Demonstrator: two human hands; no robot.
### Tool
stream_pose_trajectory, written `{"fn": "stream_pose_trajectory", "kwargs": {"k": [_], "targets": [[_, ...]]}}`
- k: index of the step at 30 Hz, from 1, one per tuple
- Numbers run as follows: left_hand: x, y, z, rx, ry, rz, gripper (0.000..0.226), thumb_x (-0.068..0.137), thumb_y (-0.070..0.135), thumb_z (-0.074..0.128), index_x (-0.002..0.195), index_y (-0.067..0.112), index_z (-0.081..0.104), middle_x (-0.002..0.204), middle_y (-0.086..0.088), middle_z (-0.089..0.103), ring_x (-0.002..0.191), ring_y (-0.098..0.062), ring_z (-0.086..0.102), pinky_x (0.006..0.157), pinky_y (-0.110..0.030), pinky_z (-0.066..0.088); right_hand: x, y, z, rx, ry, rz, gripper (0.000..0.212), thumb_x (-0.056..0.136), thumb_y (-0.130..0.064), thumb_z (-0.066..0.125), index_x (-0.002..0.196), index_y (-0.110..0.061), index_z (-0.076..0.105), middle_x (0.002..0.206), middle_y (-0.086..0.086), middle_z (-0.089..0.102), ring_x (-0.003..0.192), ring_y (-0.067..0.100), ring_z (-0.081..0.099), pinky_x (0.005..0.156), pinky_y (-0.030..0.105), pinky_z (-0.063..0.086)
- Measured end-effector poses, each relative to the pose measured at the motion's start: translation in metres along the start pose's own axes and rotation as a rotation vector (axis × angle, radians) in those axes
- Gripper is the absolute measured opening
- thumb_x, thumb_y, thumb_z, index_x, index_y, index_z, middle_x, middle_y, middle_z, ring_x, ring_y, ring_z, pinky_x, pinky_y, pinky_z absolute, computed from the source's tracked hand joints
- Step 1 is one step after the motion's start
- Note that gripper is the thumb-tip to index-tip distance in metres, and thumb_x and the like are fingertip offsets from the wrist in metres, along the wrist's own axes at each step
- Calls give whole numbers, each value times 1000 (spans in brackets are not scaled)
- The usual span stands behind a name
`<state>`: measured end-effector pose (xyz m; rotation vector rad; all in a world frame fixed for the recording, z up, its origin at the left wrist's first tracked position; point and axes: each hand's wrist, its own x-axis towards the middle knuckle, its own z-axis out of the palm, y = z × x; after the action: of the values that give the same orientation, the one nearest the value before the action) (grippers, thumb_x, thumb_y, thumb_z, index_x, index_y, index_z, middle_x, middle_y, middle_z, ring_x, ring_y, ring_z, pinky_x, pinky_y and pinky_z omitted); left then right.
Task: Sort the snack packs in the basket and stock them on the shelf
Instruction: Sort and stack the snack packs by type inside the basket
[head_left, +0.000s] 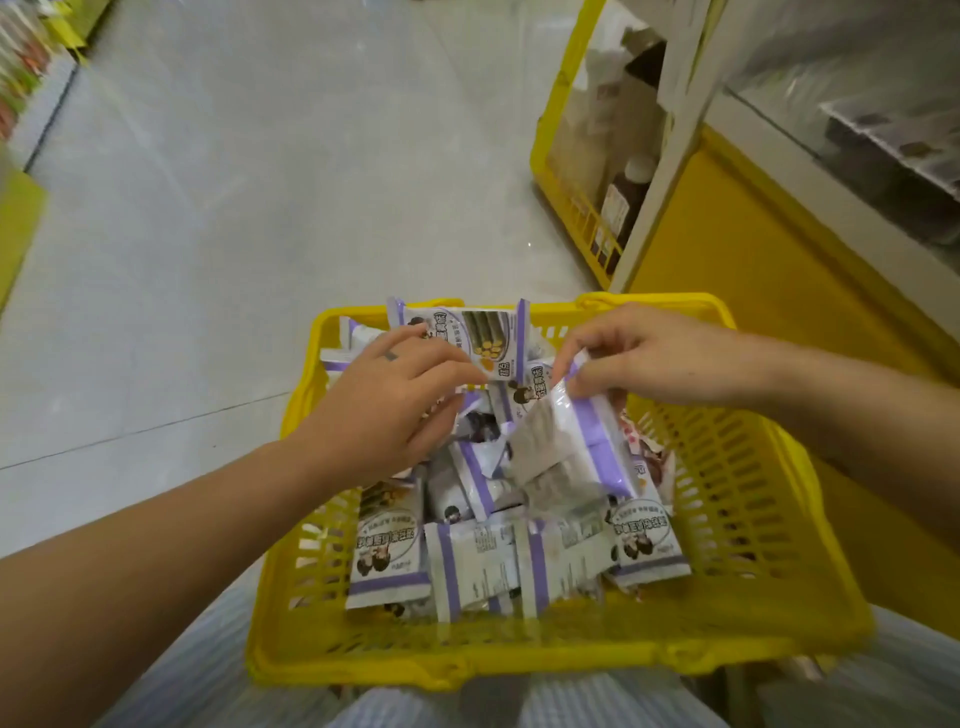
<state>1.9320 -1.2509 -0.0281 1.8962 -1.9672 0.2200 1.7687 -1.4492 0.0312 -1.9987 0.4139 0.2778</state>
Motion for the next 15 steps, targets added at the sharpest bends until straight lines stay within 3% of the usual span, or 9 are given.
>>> {"fn": "stream_pose_trajectory", "kwargs": {"k": [3,5,7,8,11,13,15], "targets": [[-15,-3,-6,50,-52,0,22,89,16,55,106,12,69,101,-4,67,95,-25,64,100,-44,43,20,4,58,65,-228,-2,10,94,-17,58,100,-20,66,70,-3,57,62,4,59,60,16,49],[-23,-5,-8,72,-99,-16,25,90,19,49,102,14,70,99,-4,68,92,-26,66,98,-46,45,30,11,83,22,-337,-3,21,97,-22,53,118,-25,57,91,-6,60,80,3,61,75,22,53],[-30,-5,-8,78,-144,-22,30,91,23,43,100,15,70,97,-3,68,90,-26,67,98,-47,46,34,16,88,-39,-349,5,33,98,-26,52,130,-30,49,115,-11,60,102,3,60,88,21,50],[-33,-5,-6,81,-167,-22,31,91,25,42,99,15,70,98,-3,68,90,-26,67,98,-47,47,34,20,83,-62,-324,13,32,97,-27,53,129,-32,50,117,-13,60,104,-1,59,87,16,49],[-39,-6,5,100,-258,-14,32,92,32,42,103,20,69,104,0,67,97,-23,66,103,-49,41,26,37,57,-76,-103,84,15,94,-24,57,102,-36,62,99,-14,68,88,-3,64,75,16,52],[-41,-8,14,113,-310,-10,27,91,34,51,111,23,67,112,0,64,108,-23,61,108,-51,36,22,58,40,-52,214,142,7,91,-20,61,90,-25,65,87,-7,68,81,9,65,68,20,51],[-40,-9,22,155,-351,-16,30,88,36,61,116,25,64,122,-3,60,121,-25,54,111,-52,32,20,81,29,34,495,234,7,89,-19,65,92,-14,62,84,3,63,77,18,60,58,23,46]]}}
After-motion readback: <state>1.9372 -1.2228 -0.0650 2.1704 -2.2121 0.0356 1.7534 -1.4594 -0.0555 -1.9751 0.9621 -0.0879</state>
